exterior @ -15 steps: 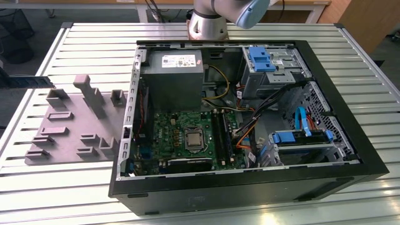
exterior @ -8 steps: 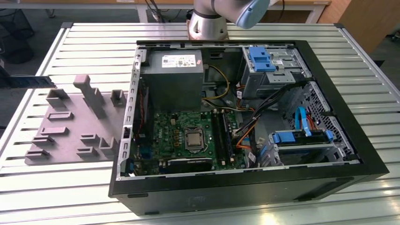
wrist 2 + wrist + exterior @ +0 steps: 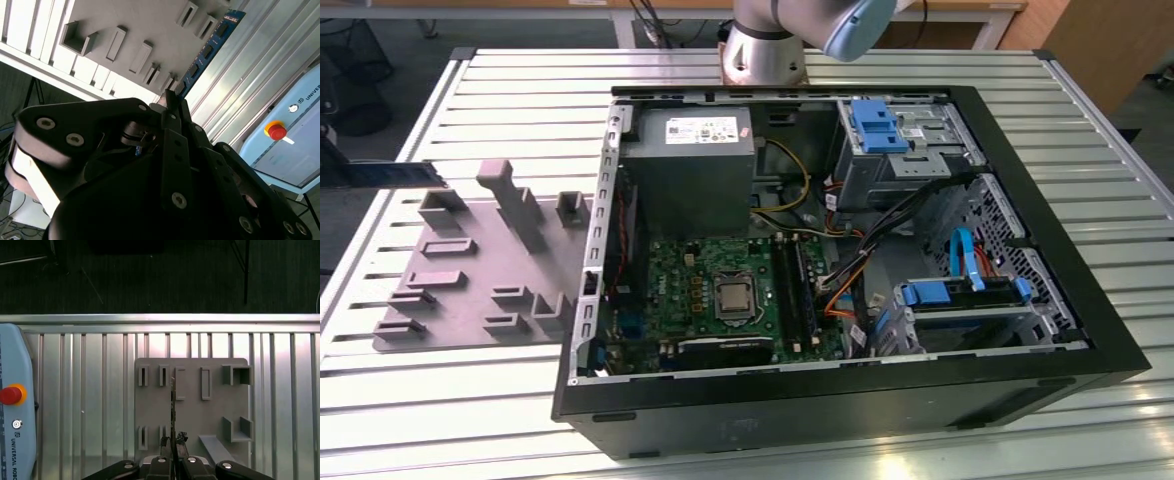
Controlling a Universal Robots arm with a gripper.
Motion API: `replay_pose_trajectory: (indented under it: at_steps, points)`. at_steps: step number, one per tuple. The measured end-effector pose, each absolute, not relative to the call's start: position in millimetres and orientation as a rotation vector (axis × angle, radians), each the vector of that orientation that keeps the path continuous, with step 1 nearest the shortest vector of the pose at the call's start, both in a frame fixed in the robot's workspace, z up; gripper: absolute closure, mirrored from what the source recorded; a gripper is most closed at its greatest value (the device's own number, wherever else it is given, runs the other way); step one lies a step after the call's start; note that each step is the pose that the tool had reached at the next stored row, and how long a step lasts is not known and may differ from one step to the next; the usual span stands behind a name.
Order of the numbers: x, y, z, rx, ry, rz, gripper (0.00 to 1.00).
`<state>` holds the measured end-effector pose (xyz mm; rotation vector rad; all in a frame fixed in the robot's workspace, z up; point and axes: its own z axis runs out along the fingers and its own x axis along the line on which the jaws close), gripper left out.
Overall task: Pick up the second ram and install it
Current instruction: 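Pick up the second ram and move it above second insertion slot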
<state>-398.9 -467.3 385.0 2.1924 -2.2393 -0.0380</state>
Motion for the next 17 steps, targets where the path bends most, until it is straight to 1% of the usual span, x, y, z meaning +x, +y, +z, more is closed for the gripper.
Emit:
replay_pose_trajectory:
  at_steps: [17]
  points:
    - [-388.8,-467.3,385.0,2.192,-2.239,-0.038,0.86]
